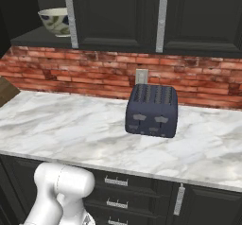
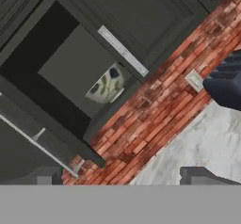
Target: Open the cabinet. Pick the bowls from the counter and place them in the cabinet. Then close the cabinet.
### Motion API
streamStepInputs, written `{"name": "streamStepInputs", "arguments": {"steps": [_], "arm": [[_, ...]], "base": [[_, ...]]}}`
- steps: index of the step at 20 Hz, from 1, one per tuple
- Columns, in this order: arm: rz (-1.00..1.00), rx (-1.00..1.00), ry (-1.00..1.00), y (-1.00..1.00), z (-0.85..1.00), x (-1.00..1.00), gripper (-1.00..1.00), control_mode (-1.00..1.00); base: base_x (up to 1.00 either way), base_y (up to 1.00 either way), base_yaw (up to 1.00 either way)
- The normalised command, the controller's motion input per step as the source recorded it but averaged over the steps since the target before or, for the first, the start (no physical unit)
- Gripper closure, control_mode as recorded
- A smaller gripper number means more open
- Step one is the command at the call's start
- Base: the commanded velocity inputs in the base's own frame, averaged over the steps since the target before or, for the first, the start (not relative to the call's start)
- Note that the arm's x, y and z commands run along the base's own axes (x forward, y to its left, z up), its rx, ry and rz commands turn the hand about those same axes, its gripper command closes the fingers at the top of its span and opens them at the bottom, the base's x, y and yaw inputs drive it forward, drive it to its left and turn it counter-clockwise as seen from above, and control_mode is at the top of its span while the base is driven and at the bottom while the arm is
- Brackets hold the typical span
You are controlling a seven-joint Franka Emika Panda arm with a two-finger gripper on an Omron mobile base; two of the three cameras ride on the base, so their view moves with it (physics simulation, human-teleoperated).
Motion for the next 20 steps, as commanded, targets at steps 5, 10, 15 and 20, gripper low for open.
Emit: {"name": "streamStepInputs", "arguments": {"steps": [5, 10, 15, 20], "arm": [[0.13, -0.33, -0.03, 1.00, 0.01, -0.51, -1.00, -1.00], [-0.15, -0.27, 0.02, 0.92, 0.05, 0.62, -1.00, -1.00], [-0.25, -0.06, 0.18, 0.38, 0.00, 1.00, -1.00, -1.00], [-0.26, -0.07, 0.21, 0.42, 0.00, 1.00, -1.00, -1.00]], "base": [[0.00, 0.00, 0.00], [0.00, 0.00, 0.00], [0.00, 0.00, 0.00], [0.00, 0.00, 0.00]]}}
